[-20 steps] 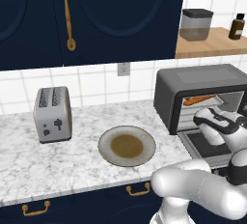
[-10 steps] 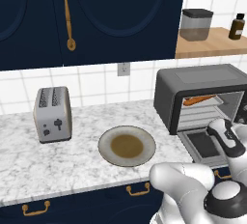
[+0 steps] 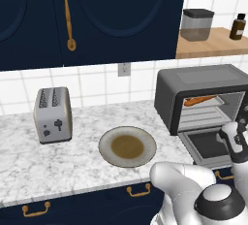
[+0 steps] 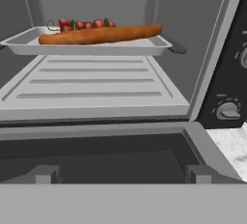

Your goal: Pick up the kebab skewer and baguette bread, and place them inside the toaster oven. Close the toaster oven door and start by setting the timer.

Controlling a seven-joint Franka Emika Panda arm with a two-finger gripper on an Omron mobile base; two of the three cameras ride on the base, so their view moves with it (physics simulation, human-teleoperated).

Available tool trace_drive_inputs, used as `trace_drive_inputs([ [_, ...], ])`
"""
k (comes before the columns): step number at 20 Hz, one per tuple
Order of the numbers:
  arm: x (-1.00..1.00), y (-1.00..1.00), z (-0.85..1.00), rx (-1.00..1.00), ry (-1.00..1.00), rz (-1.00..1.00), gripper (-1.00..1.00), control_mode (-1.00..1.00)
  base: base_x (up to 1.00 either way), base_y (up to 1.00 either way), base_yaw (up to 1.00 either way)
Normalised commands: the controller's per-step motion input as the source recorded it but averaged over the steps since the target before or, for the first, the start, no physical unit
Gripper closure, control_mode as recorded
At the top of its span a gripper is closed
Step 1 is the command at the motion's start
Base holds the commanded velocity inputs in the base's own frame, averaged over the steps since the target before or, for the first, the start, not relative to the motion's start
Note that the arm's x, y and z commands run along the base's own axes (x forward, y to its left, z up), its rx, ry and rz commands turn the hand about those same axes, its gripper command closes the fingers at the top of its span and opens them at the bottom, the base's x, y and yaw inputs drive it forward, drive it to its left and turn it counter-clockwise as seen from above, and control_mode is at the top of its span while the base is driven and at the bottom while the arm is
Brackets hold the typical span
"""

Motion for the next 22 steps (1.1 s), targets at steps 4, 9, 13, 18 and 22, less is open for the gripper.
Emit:
trace_drive_inputs([
  [4, -0.35, -0.27, -0.04, 0.0, 0.04, 0.0, -1.0, -1.0, 0.0, 0.0, 0.0],
  [9, -0.34, -0.27, -0.07, 0.0, 0.03, 0.0, -1.0, -1.0, 0.0, 0.0, 0.0],
  [13, -0.42, -0.28, -0.08, 0.0, 0.06, 0.0, -1.0, -1.0, 0.0, 0.0, 0.0],
  [18, -0.37, -0.34, -0.08, 0.0, 0.04, 0.01, -1.0, -1.0, 0.0, 0.0, 0.0],
  [22, -0.31, -0.17, -0.13, 0.0, 0.04, 0.0, -1.0, -1.0, 0.0, 0.0, 0.0],
])
